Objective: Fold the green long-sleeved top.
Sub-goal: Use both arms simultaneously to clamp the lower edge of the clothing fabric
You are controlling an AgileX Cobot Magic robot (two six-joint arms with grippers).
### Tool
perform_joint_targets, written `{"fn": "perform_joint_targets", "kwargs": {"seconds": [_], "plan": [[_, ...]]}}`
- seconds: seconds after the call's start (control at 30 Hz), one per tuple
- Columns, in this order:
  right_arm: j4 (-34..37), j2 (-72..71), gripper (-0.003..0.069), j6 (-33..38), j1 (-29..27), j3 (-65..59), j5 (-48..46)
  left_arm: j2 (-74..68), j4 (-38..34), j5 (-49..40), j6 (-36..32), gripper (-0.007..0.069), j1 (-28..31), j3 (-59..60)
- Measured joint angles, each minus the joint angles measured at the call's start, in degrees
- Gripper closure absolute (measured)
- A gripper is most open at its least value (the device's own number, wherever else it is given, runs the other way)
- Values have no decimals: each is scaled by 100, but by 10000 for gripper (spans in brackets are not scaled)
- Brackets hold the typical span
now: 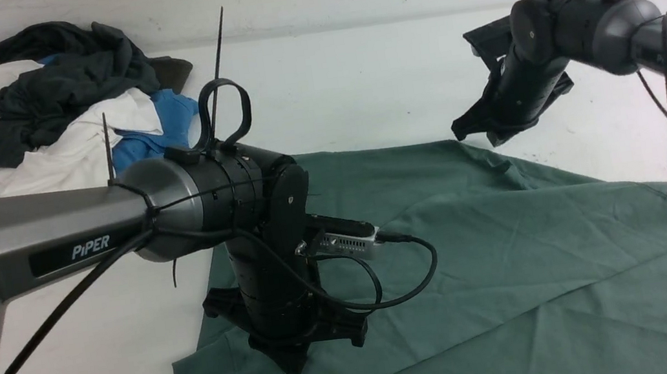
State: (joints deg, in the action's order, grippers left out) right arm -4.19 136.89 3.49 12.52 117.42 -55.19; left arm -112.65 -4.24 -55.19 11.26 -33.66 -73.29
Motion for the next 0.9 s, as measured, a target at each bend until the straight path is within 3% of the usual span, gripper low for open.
{"fn": "perform_joint_targets", "kwargs": {"seconds": [0.2,0.43,0.57,0.7,0.9], "plan": [[-69,-70,668,41,-36,924,-1310,86,20,7,0,629,0,19],[586,-1279,668,204,-176,766,-1549,1142,153,-622,6,629,76,58],[785,-2363,668,231,-301,-384,-1549,1813,309,-1042,132,629,111,386],[923,-3890,668,319,-364,-2567,-1574,2699,-33,-1111,488,625,177,1677],[1417,-5445,668,677,49,-4950,-1605,3205,-321,-646,681,624,735,3262]]}}
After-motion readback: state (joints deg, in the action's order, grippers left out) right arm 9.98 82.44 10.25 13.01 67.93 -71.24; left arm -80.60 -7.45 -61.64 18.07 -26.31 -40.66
